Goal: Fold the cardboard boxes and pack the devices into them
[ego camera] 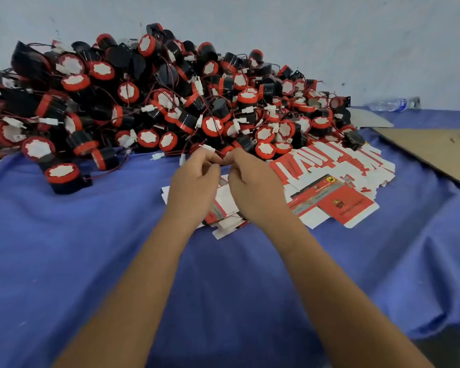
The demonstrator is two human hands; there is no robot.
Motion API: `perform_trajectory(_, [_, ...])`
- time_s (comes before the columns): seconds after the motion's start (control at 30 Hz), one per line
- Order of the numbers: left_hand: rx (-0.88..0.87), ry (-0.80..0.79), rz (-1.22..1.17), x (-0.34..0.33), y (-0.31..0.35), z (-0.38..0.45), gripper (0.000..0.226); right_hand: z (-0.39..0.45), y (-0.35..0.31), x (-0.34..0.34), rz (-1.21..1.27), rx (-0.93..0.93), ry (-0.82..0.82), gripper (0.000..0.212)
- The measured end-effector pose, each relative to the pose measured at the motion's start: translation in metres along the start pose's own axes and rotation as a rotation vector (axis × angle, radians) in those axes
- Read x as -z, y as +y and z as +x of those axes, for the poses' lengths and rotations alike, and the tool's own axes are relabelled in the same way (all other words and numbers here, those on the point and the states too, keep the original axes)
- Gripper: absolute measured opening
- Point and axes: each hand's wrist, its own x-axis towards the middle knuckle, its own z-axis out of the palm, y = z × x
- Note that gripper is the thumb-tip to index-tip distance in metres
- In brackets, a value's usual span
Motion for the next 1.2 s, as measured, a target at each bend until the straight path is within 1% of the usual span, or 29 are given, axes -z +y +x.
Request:
perform_trajectory(0.1, [0.003, -0.101, 0.132, -0.009, -0.005, 0.018, 0.024, 0.015, 0.017, -0.014, -0.026, -0.137, -0.094, 0.022])
perform_trajectory(0.13, [0.019, -0.137, 0.167, -0.012, -0.007, 0.02, 0.024, 0.015, 0.022, -0.016, -0.051, -0.182, -0.122, 0.026])
perform_trajectory(0.17, [0.009, -0.142, 0.179, -0.014, -0.013, 0.021, 0.024, 0.015, 0.031, -0.018, -0.065, -0.203, -0.114, 0.031])
perform_trajectory(0.23, [0.001, -0.096, 0.208, -0.014, -0.027, 0.017, 0.023, 0.011, 0.047, -0.016, -0.181, -0.238, -0.054, 0.041])
perform_trajectory(0.3, [0.013, -0.029, 0.263, -0.012, -0.04, 0.014, 0.025, 0.005, 0.059, -0.014, -0.36, -0.277, -0.047, 0.046])
perform_trajectory(0.37, [0.013, -0.018, 0.435, -0.007, -0.053, 0.015, 0.023, -0.003, 0.066, -0.011, -0.415, -0.274, -0.036, 0.042])
perform_trajectory(0.43, [0.015, -0.046, 0.612, -0.002, -0.06, 0.018, 0.025, -0.007, 0.067, -0.008, -0.358, -0.201, -0.003, 0.036])
perform_trajectory(0.47, [0.026, -0.065, 0.66, -0.001, -0.061, 0.02, 0.025, -0.009, 0.065, -0.008, -0.311, -0.155, -0.019, 0.035])
perform_trajectory(0.5, [0.038, -0.08, 0.684, 0.0, -0.063, 0.021, 0.025, -0.01, 0.061, -0.009, -0.247, -0.115, -0.072, 0.038])
perform_trajectory(0.57, [0.066, -0.095, 0.687, 0.0, -0.064, 0.022, 0.025, -0.013, 0.051, -0.014, -0.103, -0.073, -0.245, 0.059])
perform_trajectory(0.6, [0.081, -0.094, 0.657, 0.0, -0.064, 0.022, 0.026, -0.015, 0.048, -0.018, -0.092, -0.061, -0.325, 0.071])
perform_trajectory(0.63, [0.095, -0.079, 0.604, 0.0, -0.064, 0.022, 0.027, -0.016, 0.046, -0.022, -0.132, -0.043, -0.383, 0.078])
perform_trajectory(0.7, [0.127, -0.003, 0.501, 0.004, -0.064, 0.021, 0.028, -0.016, 0.048, -0.026, -0.226, -0.031, -0.42, 0.078])
perform_trajectory(0.77, [0.189, 0.097, 0.46, 0.008, -0.065, 0.023, 0.03, -0.015, 0.051, -0.024, -0.218, -0.047, -0.374, 0.068])
perform_trajectory(0.8, [0.237, 0.119, 0.448, 0.011, -0.065, 0.024, 0.032, -0.014, 0.053, -0.023, -0.196, -0.05, -0.339, 0.061])
perform_trajectory(0.87, [0.301, 0.119, 0.413, 0.015, -0.067, 0.025, 0.033, -0.013, 0.054, -0.021, -0.172, -0.052, -0.289, 0.046])
perform_trajectory(0.97, [0.297, 0.151, 0.308, 0.017, -0.069, 0.025, 0.026, -0.012, 0.056, -0.02, -0.14, -0.103, -0.257, 0.032])
perform_trajectory(1.0, [0.28, 0.168, 0.226, 0.017, -0.069, 0.026, 0.024, -0.012, 0.056, -0.021, -0.136, -0.114, -0.254, 0.03])
perform_trajectory(1.03, [0.256, 0.189, 0.129, 0.017, -0.068, 0.026, 0.026, -0.012, 0.056, -0.021, -0.143, -0.115, -0.247, 0.029])
perform_trajectory(1.1, [0.222, 0.263, -0.083, 0.019, -0.065, 0.026, 0.036, -0.012, 0.056, -0.021, -0.181, -0.098, -0.211, 0.029])
perform_trajectory(1.17, [0.26, 0.342, -0.344, 0.021, -0.061, 0.027, 0.043, -0.012, 0.054, -0.021, -0.199, -0.075, -0.169, 0.031])
perform_trajectory(1.2, [0.303, 0.35, -0.498, 0.022, -0.058, 0.028, 0.045, -0.012, 0.053, -0.022, -0.198, -0.067, -0.161, 0.033])
